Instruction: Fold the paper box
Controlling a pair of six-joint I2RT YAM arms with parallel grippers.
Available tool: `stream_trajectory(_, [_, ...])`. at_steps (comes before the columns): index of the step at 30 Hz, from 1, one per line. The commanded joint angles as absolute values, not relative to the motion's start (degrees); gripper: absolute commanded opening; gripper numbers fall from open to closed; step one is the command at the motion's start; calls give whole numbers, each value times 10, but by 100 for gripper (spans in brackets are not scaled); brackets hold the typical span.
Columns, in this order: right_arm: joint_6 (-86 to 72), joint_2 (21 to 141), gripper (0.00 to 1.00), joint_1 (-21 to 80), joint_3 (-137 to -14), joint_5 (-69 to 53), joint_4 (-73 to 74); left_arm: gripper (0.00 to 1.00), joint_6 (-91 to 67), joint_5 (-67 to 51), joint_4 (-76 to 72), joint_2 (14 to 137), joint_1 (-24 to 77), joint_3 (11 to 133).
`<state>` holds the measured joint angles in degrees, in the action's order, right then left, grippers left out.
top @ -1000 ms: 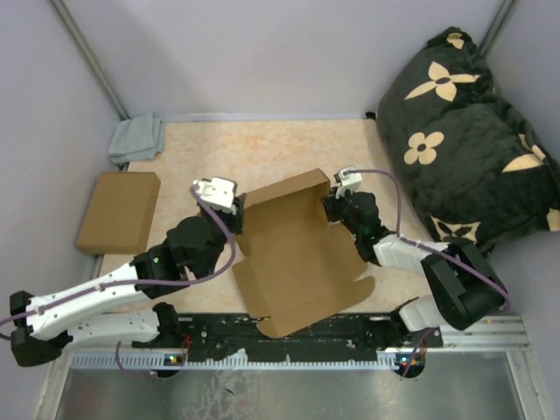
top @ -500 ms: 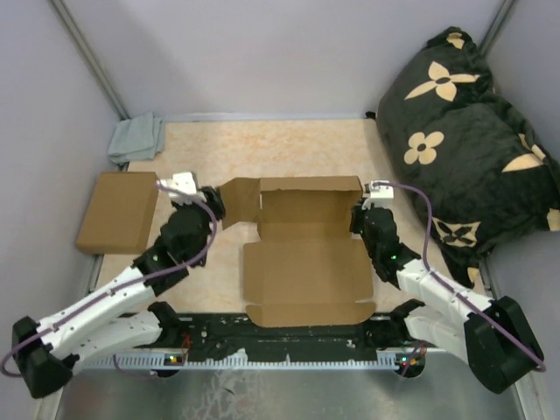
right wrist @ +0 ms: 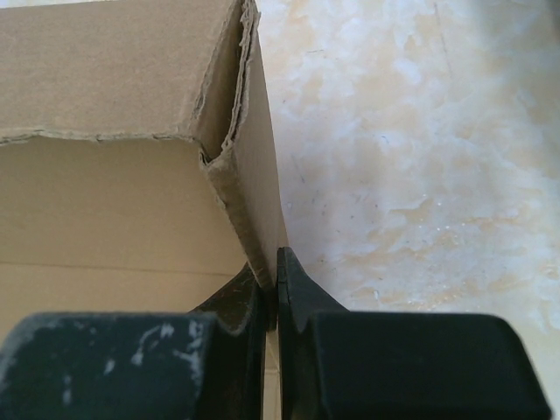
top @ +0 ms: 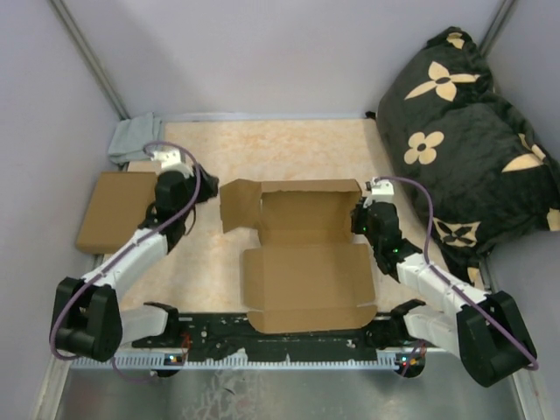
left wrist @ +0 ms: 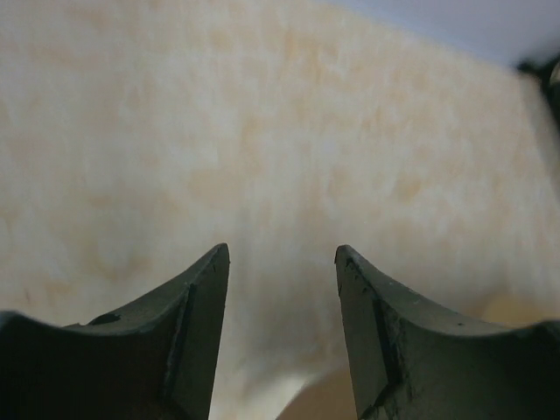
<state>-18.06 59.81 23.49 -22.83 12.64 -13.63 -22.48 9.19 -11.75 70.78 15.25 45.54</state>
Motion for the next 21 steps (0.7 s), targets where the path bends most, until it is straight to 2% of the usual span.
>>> stream_trajectory(1, [-187, 602, 0, 231, -257, 83, -132, 59, -266, -13, -261, 645, 156, 280])
stream_trajectory(6, [-186, 606, 0, 230, -258, 62, -134, 59, -265, -78, -370, 603, 156, 172])
stream_trajectory(21, [-177, 596, 1, 230, -237, 28, -130, 58, -242, -184, -425, 599, 156, 126])
